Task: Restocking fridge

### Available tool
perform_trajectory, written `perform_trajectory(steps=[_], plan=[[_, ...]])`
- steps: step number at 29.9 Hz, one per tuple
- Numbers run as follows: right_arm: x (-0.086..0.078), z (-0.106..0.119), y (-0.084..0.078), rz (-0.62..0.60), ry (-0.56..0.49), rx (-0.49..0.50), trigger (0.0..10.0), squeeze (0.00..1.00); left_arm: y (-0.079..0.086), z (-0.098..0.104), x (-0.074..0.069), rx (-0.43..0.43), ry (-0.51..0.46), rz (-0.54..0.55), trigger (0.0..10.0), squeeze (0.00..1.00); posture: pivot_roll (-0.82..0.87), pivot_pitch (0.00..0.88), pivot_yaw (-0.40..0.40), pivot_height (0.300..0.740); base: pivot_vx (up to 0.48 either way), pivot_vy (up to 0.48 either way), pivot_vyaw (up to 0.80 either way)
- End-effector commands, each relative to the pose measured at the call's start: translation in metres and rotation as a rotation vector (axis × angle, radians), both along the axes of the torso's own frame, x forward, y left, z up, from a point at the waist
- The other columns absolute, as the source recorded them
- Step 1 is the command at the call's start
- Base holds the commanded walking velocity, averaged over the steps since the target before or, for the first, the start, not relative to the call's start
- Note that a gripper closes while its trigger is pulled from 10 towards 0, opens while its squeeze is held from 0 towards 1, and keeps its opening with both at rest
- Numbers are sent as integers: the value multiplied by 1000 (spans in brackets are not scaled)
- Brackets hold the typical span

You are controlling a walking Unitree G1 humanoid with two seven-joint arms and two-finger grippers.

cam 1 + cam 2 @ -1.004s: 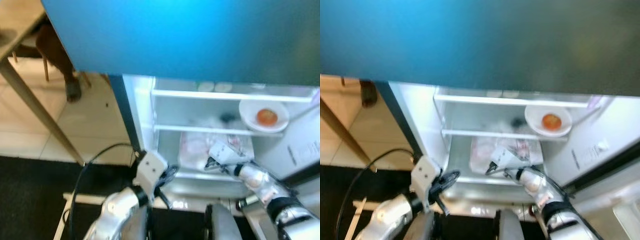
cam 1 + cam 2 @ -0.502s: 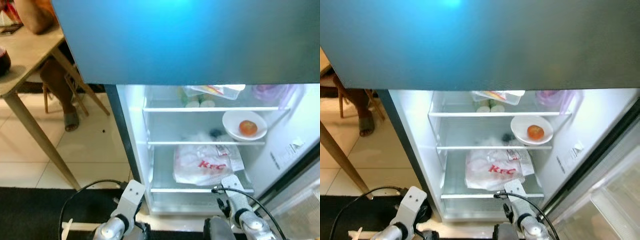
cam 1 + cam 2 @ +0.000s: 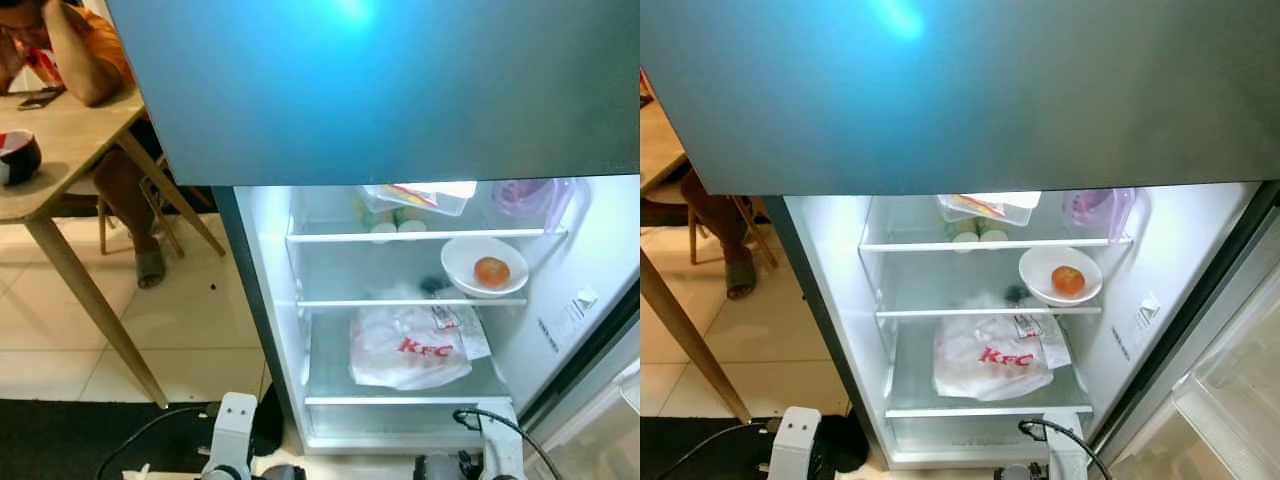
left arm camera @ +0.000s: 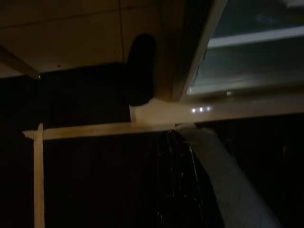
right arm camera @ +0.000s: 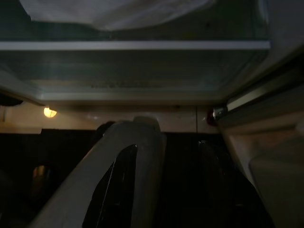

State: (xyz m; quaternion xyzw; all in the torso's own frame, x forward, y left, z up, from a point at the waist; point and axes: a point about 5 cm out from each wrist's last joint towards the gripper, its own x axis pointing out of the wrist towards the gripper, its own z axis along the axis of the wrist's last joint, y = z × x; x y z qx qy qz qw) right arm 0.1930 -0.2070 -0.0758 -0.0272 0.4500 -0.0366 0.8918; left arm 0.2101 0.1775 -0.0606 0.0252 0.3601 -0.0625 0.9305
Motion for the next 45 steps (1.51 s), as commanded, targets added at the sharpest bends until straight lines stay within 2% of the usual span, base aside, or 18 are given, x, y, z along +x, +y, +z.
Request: perform_trajectory(steps=[1, 6, 12, 18, 25, 31, 38, 45], plan=[[-5, -2, 1, -21, 6, 17, 10000, 0, -2, -4, -3, 2, 17, -16, 10000, 0, -59, 37, 27, 618, 0, 0, 0], [-8, -4, 0, -52, -4, 39, 10000, 0, -3, -5, -2, 9, 30, -29, 10000, 0, -60, 34, 25, 618, 0, 0, 0], [-10, -5, 4, -51, 11, 28, 10000, 0, -5, -6, -2, 11, 38, -60, 10000, 0, -73, 29, 31, 648, 0, 0, 0], [-9, -5, 3, -47, 16, 25, 10000, 0, -8, -8, -3, 31, 50, -97, 10000, 0, -71, 29, 32, 648, 0, 0, 0], [-11, -6, 0, -59, 20, 17, 10000, 0, -9, -8, -3, 26, 38, -64, 10000, 0, -63, 27, 20, 648, 0, 0, 0], [-9, -4, 1, -57, -16, 77, 10000, 0, -10, -7, -3, 26, 17, -53, 10000, 0, -64, 30, 17, 658, 0, 0, 0], [-7, -3, 0, -48, -16, 43, 10000, 0, -10, -7, -3, 22, 3, -62, 10000, 0, -64, 33, 19, 663, 0, 0, 0], [-12, -4, -6, -61, -9, 26, 10000, 0, -12, -6, -3, 22, 0, -83, 10000, 0, -70, 36, 25, 663, 0, 0, 0]])
